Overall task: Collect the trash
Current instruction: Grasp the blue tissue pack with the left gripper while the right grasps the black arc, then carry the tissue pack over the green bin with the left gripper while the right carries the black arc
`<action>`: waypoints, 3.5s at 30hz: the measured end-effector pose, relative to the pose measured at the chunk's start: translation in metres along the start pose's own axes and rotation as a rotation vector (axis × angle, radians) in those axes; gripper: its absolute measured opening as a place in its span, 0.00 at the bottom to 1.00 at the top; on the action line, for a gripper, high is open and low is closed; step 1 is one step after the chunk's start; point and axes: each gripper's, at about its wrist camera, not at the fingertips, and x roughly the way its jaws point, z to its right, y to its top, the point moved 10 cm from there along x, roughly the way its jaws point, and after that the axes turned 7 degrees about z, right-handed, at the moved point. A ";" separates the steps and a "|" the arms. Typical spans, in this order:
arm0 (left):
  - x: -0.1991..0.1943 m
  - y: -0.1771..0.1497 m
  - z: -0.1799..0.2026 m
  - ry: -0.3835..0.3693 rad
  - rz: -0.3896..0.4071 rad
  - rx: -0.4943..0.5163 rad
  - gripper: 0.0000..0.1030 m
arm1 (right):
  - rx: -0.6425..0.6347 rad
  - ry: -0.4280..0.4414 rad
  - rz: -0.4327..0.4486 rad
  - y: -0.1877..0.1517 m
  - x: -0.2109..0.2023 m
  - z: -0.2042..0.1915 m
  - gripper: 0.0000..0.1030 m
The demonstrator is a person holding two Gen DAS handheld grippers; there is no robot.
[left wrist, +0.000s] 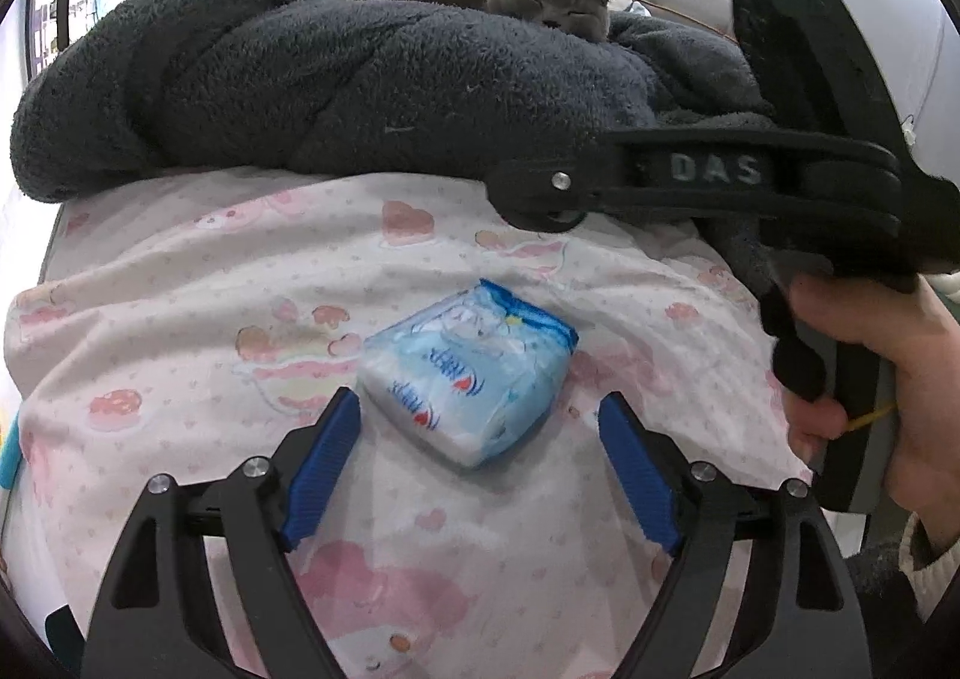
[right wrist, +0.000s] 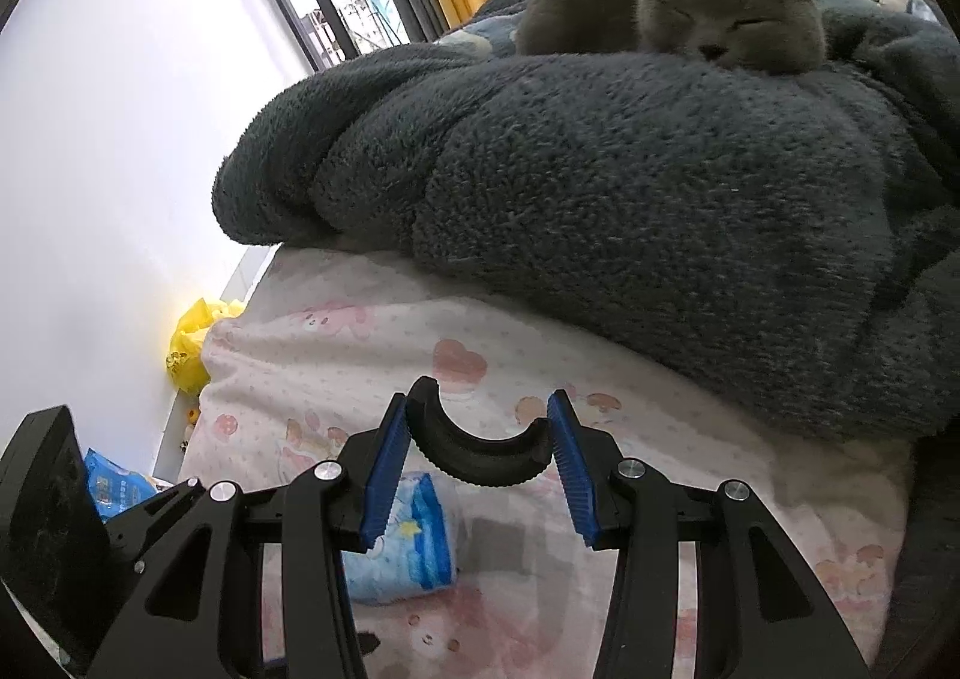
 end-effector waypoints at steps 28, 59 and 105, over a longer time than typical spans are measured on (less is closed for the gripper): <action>0.049 0.011 0.027 0.052 -0.043 0.037 0.91 | 0.023 -0.012 0.037 -0.005 -0.034 0.031 0.46; -0.074 -0.024 -0.035 0.112 0.032 0.009 0.80 | -0.039 0.046 0.079 -0.022 -0.043 -0.083 0.46; -0.199 -0.182 -0.246 0.389 -0.111 -0.215 0.80 | -0.264 0.276 -0.009 -0.091 0.019 -0.330 0.46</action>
